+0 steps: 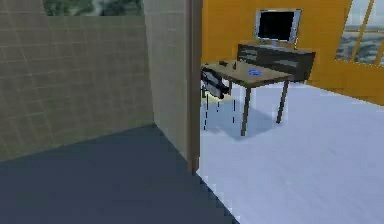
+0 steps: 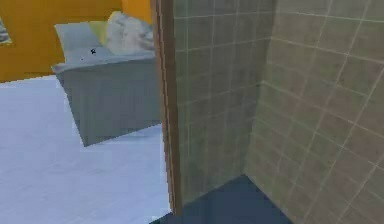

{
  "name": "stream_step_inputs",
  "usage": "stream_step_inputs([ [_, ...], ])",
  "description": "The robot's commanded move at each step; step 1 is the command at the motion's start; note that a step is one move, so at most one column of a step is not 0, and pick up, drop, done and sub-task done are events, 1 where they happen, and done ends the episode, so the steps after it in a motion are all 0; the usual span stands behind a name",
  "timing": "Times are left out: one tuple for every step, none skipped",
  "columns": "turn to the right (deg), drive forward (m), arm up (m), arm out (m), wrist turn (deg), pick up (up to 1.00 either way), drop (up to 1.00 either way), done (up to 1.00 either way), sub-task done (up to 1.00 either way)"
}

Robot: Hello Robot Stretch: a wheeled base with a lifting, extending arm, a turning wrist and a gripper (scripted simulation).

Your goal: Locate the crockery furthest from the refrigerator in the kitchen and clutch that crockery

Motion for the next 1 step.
stream_step_inputs([
  [-45.0,0.0,0.0,0.0,0.0,0.0,0.0,0.0,0.0],
])
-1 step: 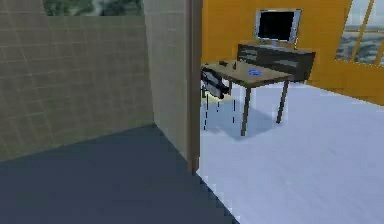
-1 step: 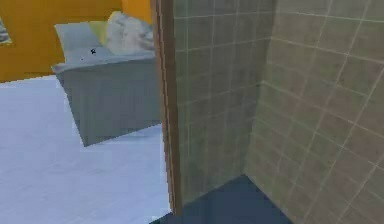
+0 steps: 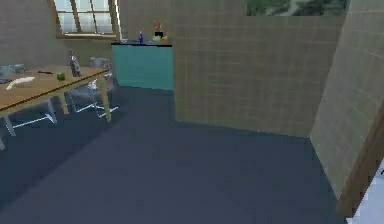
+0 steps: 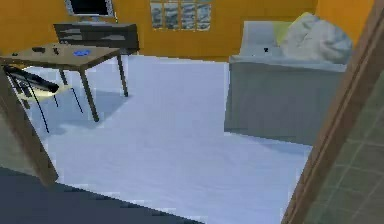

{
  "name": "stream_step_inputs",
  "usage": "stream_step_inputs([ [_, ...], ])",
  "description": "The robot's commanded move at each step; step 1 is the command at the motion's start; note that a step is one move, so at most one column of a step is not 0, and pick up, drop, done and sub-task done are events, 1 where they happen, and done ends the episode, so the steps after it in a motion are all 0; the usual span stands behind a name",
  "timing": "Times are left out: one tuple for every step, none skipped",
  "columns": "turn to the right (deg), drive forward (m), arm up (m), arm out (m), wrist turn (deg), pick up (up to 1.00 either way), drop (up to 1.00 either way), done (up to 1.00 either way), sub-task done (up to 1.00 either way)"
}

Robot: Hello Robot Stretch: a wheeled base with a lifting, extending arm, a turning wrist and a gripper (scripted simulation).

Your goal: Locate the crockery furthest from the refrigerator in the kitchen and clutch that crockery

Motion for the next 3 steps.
stream_step_inputs([
  [-27.0,0.0,0.0,0.0,0.0,0.0,0.0,0.0,0.0],
  [0.0,1.0,0.0,0.0,0.0,0.0,0.0,0.0,0.0],
  [0.0,0.8,0.0,0.0,0.0,0.0,0.0,0.0,0.0],
])
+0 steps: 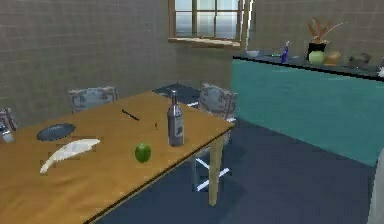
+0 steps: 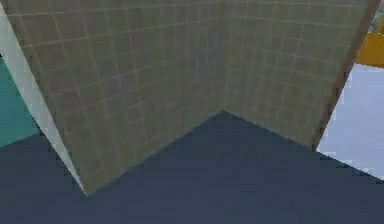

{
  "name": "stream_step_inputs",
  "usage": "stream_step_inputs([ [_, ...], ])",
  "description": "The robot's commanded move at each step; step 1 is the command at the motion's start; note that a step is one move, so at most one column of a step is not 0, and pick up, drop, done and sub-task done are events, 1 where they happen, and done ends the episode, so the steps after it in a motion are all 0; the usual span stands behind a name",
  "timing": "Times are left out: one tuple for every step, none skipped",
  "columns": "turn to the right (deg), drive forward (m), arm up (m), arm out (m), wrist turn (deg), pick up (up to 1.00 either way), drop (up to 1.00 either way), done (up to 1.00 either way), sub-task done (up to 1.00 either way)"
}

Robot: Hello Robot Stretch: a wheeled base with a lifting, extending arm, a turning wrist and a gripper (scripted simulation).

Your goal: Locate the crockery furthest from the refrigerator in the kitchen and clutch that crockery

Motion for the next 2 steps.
stream_step_inputs([
  [-45.0,0.0,0.0,0.0,0.0,0.0,0.0,0.0,0.0],
  [-45.0,0.0,0.0,0.0,0.0,0.0,0.0,0.0,0.0],
])
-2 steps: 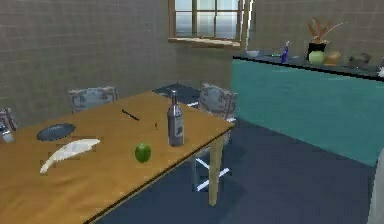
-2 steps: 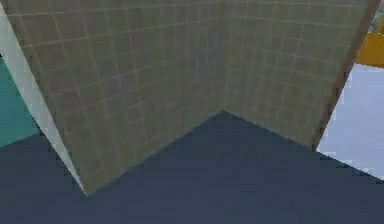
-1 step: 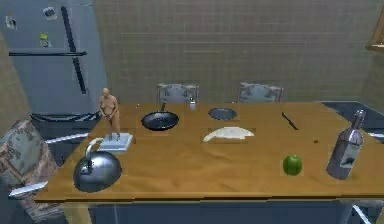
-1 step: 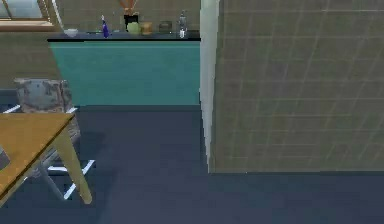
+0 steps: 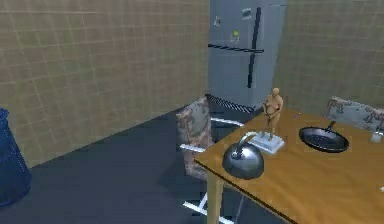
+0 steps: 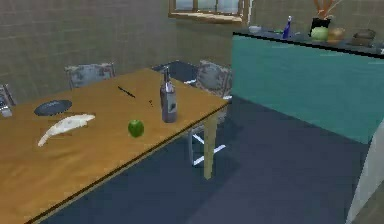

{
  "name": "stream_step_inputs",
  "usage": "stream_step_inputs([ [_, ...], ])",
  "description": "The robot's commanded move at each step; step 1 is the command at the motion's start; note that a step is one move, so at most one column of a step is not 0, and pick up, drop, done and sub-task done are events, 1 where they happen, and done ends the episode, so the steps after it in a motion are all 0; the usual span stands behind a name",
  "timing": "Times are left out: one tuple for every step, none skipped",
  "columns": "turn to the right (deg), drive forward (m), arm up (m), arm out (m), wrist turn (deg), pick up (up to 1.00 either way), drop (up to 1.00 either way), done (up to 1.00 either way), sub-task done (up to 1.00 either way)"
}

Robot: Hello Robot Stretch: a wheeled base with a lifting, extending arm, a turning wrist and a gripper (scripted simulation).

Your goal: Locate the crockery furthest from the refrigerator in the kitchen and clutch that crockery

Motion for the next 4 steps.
stream_step_inputs([
  [-45.0,0.0,0.0,0.0,0.0,0.0,0.0,0.0,0.0],
  [0.0,0.9,0.0,0.0,0.0,0.0,0.0,0.0,0.0],
  [42.0,0.0,0.0,0.0,0.0,0.0,0.0,0.0,0.0],
  [0.0,1.0,0.0,0.0,0.0,0.0,0.0,0.0,0.0],
])
